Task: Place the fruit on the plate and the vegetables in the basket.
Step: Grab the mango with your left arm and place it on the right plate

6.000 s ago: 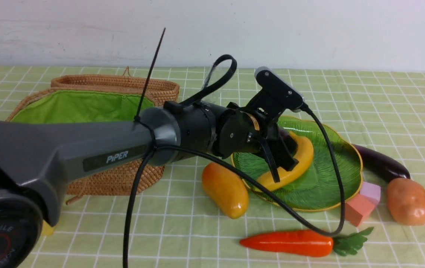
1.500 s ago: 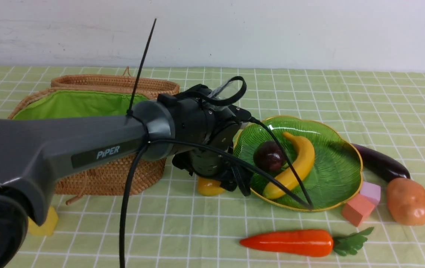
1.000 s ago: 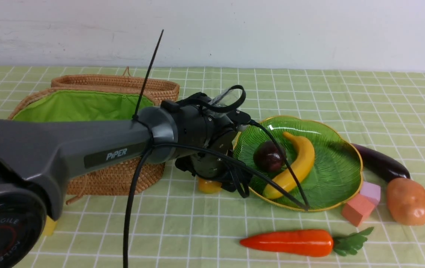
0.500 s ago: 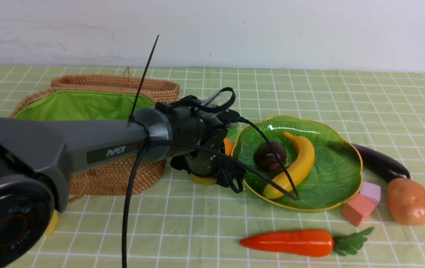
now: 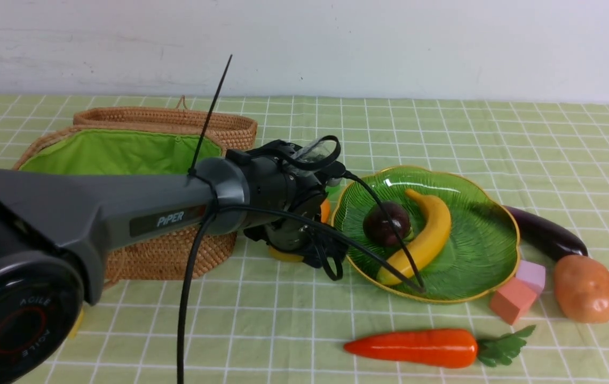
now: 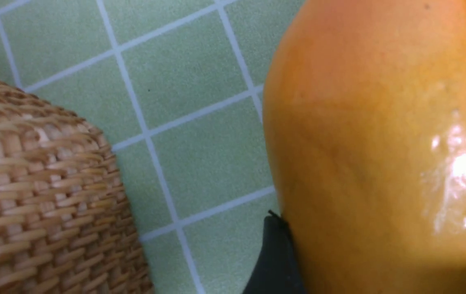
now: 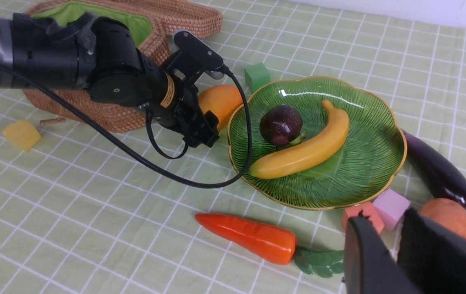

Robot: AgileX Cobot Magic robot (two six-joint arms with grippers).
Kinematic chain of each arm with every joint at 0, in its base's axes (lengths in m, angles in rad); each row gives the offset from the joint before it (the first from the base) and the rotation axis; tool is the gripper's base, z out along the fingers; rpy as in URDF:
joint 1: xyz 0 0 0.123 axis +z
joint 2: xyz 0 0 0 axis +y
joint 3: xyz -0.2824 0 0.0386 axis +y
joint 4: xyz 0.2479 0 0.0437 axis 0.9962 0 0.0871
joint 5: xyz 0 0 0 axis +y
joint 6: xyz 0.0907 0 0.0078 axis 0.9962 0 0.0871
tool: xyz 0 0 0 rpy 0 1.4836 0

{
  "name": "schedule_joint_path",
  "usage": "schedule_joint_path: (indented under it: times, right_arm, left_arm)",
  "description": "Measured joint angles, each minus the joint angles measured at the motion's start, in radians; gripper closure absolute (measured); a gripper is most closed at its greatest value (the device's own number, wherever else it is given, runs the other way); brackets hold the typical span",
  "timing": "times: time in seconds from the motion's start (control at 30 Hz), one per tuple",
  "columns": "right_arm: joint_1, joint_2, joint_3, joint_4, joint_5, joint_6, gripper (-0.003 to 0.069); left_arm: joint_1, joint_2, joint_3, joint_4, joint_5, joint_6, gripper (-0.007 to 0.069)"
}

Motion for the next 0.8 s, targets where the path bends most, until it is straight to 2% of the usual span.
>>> schedule_joint_path:
  times: [0.23, 0.57, 0.73, 0.8]
  right_arm:
    - [0.0, 0.0, 0.0, 0.0, 0.001, 0.0, 0.0522]
    - [0.0, 0.0, 0.0, 0.003, 0.0, 0.0, 0.0531]
    - [0.0, 0.0, 0.0, -0.021, -0.016, 0.0, 0.0531]
    - [0.0, 0.0, 0.0, -0.064, -0.032, 0.0, 0.0531]
  left_arm:
    - [0.0, -0.015, 0.0, 0.034, 0.053, 0.0, 0.0095]
    - [-0.004, -0.184, 0.001, -0.039, 0.022, 0.001, 0.0095]
    - [-0.06, -0.235, 0.001, -0.098, -0.058, 0.104, 0.0095]
    - [-0.12, -0.228, 0.001, -0.15, -0.118, 0.226, 0.0095]
